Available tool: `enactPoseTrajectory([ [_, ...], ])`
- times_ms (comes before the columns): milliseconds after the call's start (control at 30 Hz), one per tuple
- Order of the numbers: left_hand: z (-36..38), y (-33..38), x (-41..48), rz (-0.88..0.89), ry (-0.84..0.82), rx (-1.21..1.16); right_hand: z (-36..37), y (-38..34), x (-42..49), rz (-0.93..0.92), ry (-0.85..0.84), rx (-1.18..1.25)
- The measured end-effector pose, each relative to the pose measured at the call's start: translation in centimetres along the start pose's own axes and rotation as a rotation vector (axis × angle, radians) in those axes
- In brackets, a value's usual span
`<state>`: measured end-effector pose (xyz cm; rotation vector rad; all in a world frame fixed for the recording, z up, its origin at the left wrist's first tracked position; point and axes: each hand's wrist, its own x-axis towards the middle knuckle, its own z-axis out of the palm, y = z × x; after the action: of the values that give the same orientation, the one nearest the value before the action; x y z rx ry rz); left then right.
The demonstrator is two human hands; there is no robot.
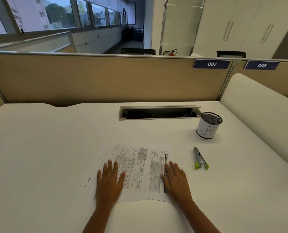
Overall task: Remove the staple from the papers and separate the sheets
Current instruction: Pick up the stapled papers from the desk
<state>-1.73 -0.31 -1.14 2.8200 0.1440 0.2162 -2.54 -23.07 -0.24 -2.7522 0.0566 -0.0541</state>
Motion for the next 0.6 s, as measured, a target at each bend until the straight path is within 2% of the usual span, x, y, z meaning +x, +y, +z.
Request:
enactPoseTrajectory([
  [100,0.0,0.1,-0.1,-0.001,0.003,-0.022,-0.7,-0.2,0.8,0.098,0.078,0.083],
  [233,-0.1,0.1,0.1,-0.016,-0.031,-0.039,-2.7,-1.0,3.0,0.326,0.096,0.111],
  [400,-0.1,0.0,0.0,-0.019,-0.049,-0.051,-3.3,-1.6,5.7,0.564,0.004,0.309],
  [533,0.0,-0.1,0.1,-0.019,-0.071,-0.019,-3.6,-1.4,6.8,0.547,-0.102,0.496],
  [600,-0.1,-0.1,0.0,-0.012,-0.112,-0.005,-4.2,-1.4,6.6,0.511,-0.086,0.65],
])
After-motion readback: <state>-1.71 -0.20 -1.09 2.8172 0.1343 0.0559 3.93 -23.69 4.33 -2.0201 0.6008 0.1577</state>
